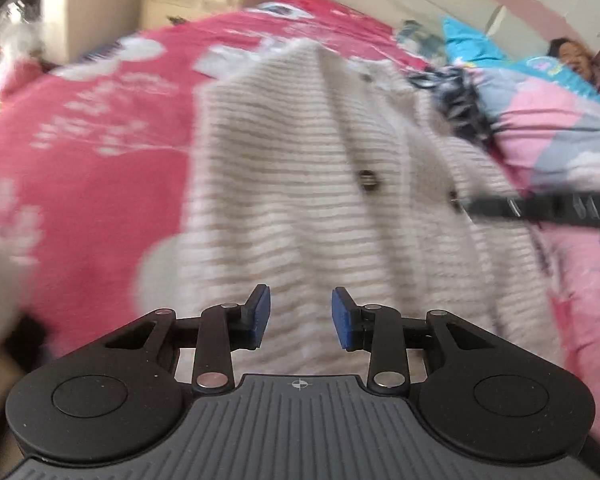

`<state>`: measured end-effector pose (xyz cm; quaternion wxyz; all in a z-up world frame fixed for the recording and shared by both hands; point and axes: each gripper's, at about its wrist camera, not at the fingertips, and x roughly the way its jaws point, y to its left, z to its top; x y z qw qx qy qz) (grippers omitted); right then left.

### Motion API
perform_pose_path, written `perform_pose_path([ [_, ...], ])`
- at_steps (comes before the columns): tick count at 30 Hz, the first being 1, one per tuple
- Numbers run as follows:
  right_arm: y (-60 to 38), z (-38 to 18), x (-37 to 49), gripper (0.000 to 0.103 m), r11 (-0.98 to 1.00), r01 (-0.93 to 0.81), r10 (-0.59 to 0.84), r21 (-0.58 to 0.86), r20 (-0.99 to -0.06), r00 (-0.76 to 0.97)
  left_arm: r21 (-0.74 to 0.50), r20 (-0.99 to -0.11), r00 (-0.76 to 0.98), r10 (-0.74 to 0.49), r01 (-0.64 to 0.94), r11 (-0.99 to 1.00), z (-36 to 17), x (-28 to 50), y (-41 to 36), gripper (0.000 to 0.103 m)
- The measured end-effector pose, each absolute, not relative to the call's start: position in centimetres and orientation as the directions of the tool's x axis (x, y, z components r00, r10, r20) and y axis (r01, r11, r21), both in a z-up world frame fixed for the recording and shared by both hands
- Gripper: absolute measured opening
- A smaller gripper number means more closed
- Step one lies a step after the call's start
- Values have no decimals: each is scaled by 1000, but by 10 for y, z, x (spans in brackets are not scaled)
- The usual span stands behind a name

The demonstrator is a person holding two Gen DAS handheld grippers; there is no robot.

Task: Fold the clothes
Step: 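Release both grippers and smooth the cardigan front flat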

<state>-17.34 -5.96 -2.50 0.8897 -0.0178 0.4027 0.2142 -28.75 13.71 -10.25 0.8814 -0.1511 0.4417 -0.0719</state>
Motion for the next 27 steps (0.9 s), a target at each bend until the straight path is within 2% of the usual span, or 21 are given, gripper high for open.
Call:
perform_pose_path([
  [2, -41, -21, -148, 34, 897, -437, 356, 74, -707, 611, -385, -778, 555, -296, -49, 922, -117, -274, 125, 33],
  [4, -8, -26, -126, 21, 872, -489, 349, 0, -701, 622, -439, -802, 499, -328, -121, 890, -133, -266, 117, 33],
  [9, 59, -58, -73, 7, 799, -586, 348, -138, -688, 637, -527, -767, 544, -339, -234, 817, -158, -277, 116, 33],
  [13, 55, -114, -42, 7, 798, -567, 239, -206, -755, 611, -566, -726, 596, -343, -235, 790, -167, -290, 117, 34],
  [15, 36, -145, -29, 1, 805, -555, 171, -211, -813, 557, -576, -712, 612, -346, -225, 786, -169, -293, 118, 34],
  [18, 23, -133, -28, 2, 826, -542, 198, -155, -820, 536, -581, -707, 617, -346, -226, 782, -171, -297, 117, 35],
  [20, 29, -109, -29, 7, 834, -534, 214, -140, -809, 547, -566, -711, 619, -335, -220, 795, -170, -298, 113, 36],
  [24, 80, -68, -46, 11, 727, -678, 391, -112, -743, 542, -553, -715, 622, -318, -225, 802, -170, -301, 108, 38],
  [27, 122, -74, -59, 12, 635, -759, 433, -141, -749, 501, -548, -714, 624, -318, -216, 808, -170, -302, 106, 38],
])
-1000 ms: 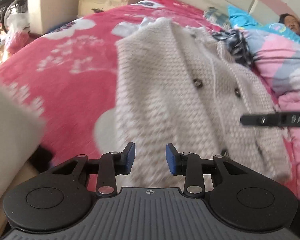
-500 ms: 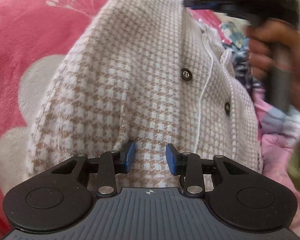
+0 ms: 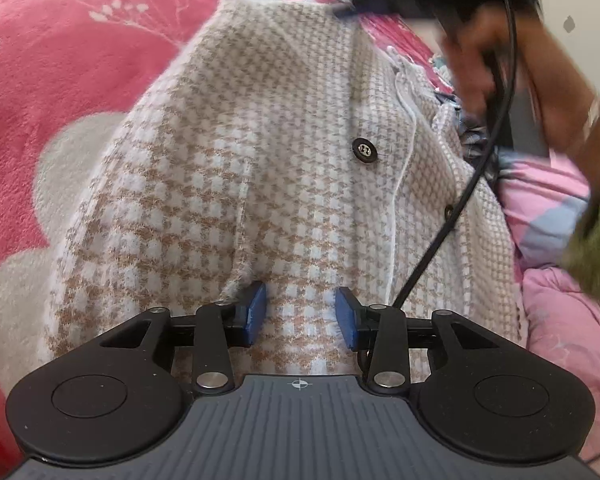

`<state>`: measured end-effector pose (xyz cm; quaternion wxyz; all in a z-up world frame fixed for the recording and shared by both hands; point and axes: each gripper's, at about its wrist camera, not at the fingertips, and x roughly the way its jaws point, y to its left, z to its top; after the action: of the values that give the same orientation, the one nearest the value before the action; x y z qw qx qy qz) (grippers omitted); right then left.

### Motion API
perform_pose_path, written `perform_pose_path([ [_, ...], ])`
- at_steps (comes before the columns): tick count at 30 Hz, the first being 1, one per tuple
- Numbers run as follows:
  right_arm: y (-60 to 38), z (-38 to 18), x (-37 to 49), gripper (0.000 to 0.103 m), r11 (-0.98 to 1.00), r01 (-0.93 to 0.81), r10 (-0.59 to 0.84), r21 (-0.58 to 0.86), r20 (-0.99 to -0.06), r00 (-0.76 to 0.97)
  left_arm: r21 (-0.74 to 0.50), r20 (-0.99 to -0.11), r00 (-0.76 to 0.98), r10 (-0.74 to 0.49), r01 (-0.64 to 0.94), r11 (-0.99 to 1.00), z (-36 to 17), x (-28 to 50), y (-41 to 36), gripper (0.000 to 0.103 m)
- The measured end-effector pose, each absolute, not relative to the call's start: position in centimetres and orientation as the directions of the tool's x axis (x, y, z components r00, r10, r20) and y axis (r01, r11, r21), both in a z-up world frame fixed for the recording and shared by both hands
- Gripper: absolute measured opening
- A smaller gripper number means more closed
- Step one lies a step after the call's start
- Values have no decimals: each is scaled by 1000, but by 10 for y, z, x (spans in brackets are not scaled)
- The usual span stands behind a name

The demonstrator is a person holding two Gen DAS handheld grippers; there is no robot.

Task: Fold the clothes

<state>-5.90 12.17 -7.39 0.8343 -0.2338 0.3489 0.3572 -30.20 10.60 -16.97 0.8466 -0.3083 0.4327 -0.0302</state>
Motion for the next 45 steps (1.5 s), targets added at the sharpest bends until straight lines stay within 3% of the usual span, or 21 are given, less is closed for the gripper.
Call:
perform_pose_path([
  [3, 131, -119, -55, 12, 613, -750, 293, -249, -810, 508, -556, -711, 621, -330, -208, 805, -169, -300, 108, 38],
  [5, 108, -146, -45, 12, 643, -724, 240, -249, -832, 500, -564, -707, 621, -339, -206, 800, -169, -300, 109, 38],
  [8, 88, -139, -34, 11, 713, -683, 251, -159, -851, 461, -574, -702, 622, -346, -208, 792, -168, -301, 110, 38],
  [12, 97, -127, -36, 12, 687, -697, 216, -207, -857, 468, -562, -708, 621, -337, -205, 802, -167, -301, 107, 38],
  [16, 106, -108, -40, 13, 689, -713, 337, -134, -811, 478, -559, -707, 622, -337, -200, 804, -166, -303, 106, 39],
  [20, 114, -136, -34, 24, 721, -689, 344, -74, -824, 449, -562, -705, 625, -335, -204, 801, -167, -304, 106, 39],
  [23, 107, -141, -27, 25, 770, -638, 345, -9, -836, 428, -554, -705, 629, -328, -199, 808, -163, -303, 103, 39],
  [28, 29, -85, -48, 28, 845, -511, 424, 156, -778, 463, -581, -690, 648, -321, -232, 780, -160, -310, 105, 39],
  [35, -158, -18, -146, 37, 944, -255, 325, 211, -733, 597, -648, -618, 710, -338, -217, 730, -151, -317, 109, 40],
  [38, -213, -8, -185, 43, 955, -159, 294, 249, -731, 616, -634, -613, 714, -339, -187, 751, -148, -318, 105, 41],
  [40, -236, -8, -203, 47, 955, -121, 287, 272, -732, 618, -580, -665, 677, -315, -203, 789, -154, -314, 99, 41],
  [45, -252, -30, -216, 47, 951, -87, 284, 295, -733, 618, -541, -693, 663, -284, -218, 812, -151, -311, 96, 41],
])
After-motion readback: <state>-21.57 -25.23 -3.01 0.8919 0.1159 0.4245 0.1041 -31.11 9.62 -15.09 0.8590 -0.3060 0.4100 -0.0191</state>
